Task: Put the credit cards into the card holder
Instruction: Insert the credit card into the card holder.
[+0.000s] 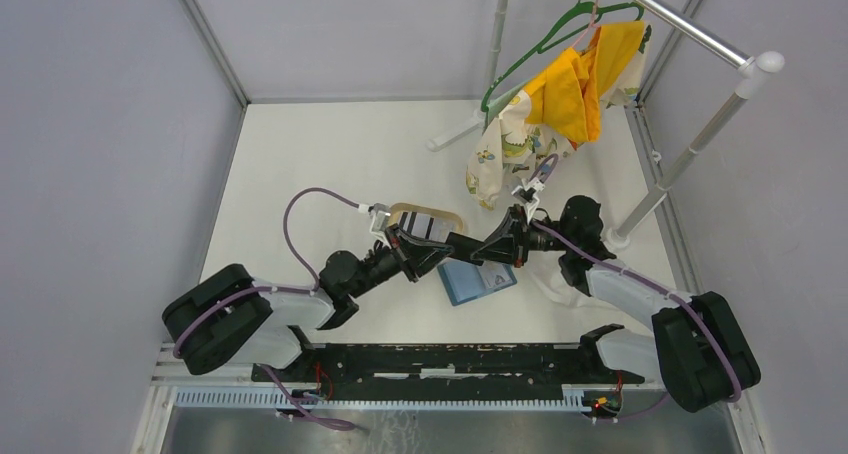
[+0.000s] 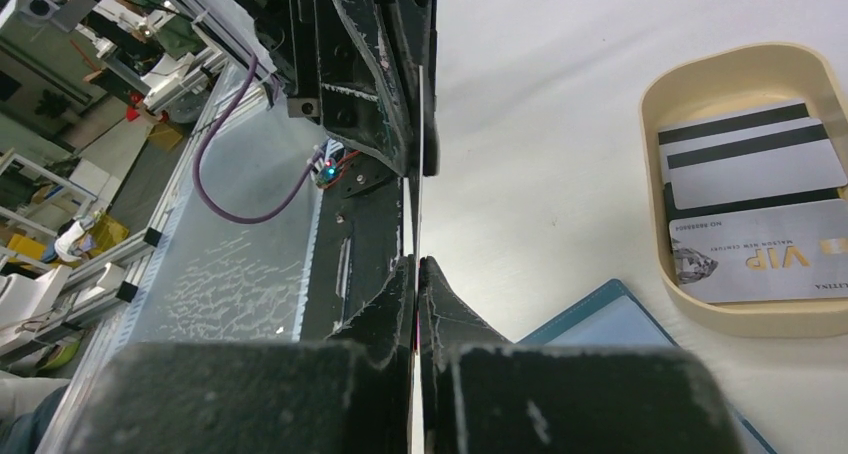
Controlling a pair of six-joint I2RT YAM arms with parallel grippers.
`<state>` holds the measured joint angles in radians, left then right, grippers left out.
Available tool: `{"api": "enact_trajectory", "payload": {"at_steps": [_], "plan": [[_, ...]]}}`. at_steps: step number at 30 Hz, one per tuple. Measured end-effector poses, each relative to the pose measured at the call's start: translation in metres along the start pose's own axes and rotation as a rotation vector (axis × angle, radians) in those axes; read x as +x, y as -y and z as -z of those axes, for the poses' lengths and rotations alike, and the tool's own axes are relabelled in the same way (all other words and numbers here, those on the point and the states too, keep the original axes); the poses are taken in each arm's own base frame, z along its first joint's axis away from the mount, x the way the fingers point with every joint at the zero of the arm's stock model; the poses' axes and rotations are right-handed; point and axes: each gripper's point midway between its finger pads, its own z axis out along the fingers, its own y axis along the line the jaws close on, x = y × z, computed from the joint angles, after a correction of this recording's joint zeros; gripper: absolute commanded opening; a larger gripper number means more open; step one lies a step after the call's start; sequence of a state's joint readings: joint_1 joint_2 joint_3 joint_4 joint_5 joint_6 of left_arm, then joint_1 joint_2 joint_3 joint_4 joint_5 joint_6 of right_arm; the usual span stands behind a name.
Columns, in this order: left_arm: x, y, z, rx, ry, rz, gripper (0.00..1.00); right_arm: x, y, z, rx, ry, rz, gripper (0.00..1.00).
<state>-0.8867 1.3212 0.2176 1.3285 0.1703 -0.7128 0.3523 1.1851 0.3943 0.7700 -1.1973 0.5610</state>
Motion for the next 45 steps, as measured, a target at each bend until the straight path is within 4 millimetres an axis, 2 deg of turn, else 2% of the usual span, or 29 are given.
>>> {"api": "enact_trajectory", "payload": {"at_steps": [2,4,7,9,11,13,14,16,18,22,27,30,33,38,45], "plan": [[-0.001,0.001,-0.001,0.025,-0.004,0.013,0.02,0.002,0.001,-0.001,-0.001,-0.005,0.002,0.05],[0.000,0.001,-0.001,0.047,-0.014,0.020,0.02,0.004,0.002,0.000,0.002,-0.012,0.009,0.23],[0.003,-0.002,0.001,0.069,-0.047,0.039,0.02,0.011,0.006,0.000,-0.010,-0.066,0.070,0.54],[0.003,-0.003,0.003,0.083,-0.069,0.040,0.02,0.008,0.016,-0.001,-0.005,-0.131,0.161,0.63],[0.007,-0.006,0.002,0.082,-0.118,0.041,0.02,-0.004,0.024,-0.001,0.005,-0.189,0.301,0.72],[0.016,-0.013,-0.001,0.051,-0.204,0.030,0.02,-0.014,0.028,0.002,0.022,-0.227,0.427,0.92],[0.019,-0.015,-0.002,0.036,-0.239,0.014,0.02,-0.016,0.029,0.005,0.032,-0.246,0.487,0.98],[0.023,-0.018,-0.004,0.009,-0.320,-0.030,0.02,-0.010,0.028,0.012,0.044,-0.279,0.583,0.98],[0.025,-0.020,-0.003,-0.017,-0.396,-0.074,0.02,0.006,0.023,0.020,0.036,-0.305,0.668,0.98],[0.035,-0.025,0.006,-0.055,-0.550,-0.133,0.02,0.038,0.011,0.027,-0.029,-0.326,0.701,0.97],[0.056,-0.021,0.014,-0.047,-0.717,-0.177,0.02,0.055,0.010,0.022,-0.086,-0.336,0.619,0.72],[0.063,-0.016,0.013,-0.026,-0.778,-0.193,0.02,0.066,0.013,0.020,-0.106,-0.351,0.538,0.63],[0.066,-0.013,0.010,0.000,-0.819,-0.209,0.02,0.070,0.011,0.015,-0.120,-0.354,0.488,0.56],[0.073,-0.010,0.005,0.029,-0.859,-0.217,0.02,0.063,0.007,0.007,-0.131,-0.325,0.469,0.47],[0.082,-0.007,0.006,0.049,-0.902,-0.199,0.02,0.061,0.006,0.002,-0.126,-0.304,0.427,0.16]]}}
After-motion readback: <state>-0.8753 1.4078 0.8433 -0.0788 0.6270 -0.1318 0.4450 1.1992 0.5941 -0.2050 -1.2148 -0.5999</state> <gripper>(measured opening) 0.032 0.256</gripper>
